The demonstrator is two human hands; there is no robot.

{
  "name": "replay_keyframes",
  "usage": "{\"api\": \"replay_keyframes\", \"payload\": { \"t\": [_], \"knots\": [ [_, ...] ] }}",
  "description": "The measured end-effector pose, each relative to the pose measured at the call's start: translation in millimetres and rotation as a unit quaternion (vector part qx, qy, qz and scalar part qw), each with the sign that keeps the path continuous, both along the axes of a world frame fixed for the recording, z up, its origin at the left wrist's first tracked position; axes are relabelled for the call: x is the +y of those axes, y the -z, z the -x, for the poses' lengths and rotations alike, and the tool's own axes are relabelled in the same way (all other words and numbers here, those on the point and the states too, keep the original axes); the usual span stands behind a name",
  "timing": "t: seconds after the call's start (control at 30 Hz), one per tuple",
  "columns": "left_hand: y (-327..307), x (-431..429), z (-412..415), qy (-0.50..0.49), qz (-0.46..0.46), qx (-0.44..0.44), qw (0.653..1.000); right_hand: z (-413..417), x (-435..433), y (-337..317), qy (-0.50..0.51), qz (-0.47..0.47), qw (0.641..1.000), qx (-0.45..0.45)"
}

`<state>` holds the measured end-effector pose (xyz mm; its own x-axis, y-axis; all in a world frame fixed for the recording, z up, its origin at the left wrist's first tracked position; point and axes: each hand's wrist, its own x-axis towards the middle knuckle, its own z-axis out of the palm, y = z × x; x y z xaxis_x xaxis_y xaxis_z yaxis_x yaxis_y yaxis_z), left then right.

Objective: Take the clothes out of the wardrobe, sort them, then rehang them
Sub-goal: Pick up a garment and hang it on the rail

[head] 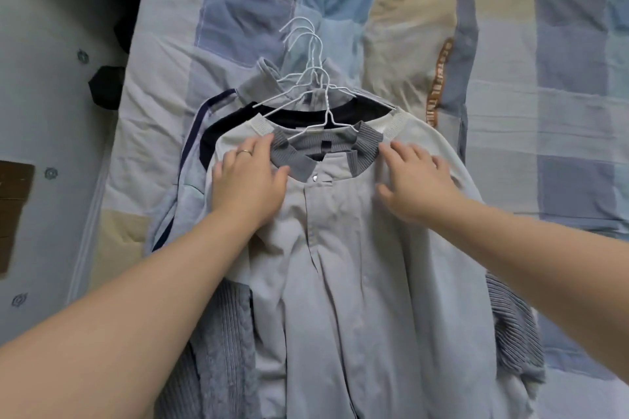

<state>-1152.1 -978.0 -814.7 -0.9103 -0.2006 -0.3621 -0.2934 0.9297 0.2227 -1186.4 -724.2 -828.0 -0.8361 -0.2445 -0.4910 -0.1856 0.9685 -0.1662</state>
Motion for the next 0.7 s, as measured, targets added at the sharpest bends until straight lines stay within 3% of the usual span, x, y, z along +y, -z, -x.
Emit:
{"api": "replay_keyframes", "payload": {
  "t": [0.1, 0.33, 0.7],
  "knots": [
    [6.9, -7.2, 13.4, -0.032, 0.009, -0.003, 0.999, 14.8, -7.8, 10.1, 0.032, 0.019, 0.999, 0.004],
    [-22.5, -11.4, -4.6, -0.068, -0.139, 0.070, 0.986, 18.4, 11.0, -15.7, 0.073, 0.058, 0.996, 0.006],
    [-156.2, 25.9, -102.7, -0.110, -0.174, 0.142, 0.968, -22.0, 75.0, -163.0, -0.037, 0.121, 0.992, 0.018]
  ]
}}
